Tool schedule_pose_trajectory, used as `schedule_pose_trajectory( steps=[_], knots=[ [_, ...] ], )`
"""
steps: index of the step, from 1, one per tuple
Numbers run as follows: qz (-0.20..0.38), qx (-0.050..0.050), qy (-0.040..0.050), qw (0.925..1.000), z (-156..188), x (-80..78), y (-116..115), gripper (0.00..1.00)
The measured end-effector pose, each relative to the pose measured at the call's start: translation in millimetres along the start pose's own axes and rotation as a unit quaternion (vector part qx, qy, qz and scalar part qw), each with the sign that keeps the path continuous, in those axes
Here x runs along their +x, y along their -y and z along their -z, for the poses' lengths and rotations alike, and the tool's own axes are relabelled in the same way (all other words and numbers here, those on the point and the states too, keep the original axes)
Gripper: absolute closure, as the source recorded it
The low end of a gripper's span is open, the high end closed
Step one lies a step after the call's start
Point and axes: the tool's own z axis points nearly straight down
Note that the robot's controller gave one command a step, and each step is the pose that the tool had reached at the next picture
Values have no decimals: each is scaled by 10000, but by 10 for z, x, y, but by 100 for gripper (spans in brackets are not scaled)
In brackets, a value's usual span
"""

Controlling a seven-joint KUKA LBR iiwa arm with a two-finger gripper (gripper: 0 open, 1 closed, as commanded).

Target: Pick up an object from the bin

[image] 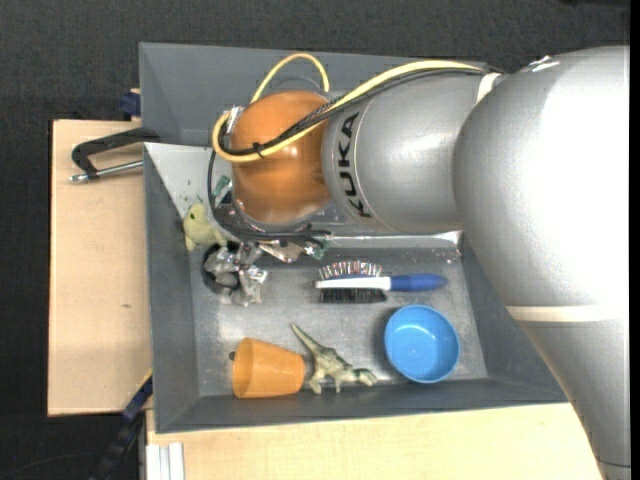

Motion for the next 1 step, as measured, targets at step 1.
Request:
schedule_pose_trajectory(
  steps=[1],
  knots=[
    [0,0,0,10000,0,0,0,100]
  ],
)
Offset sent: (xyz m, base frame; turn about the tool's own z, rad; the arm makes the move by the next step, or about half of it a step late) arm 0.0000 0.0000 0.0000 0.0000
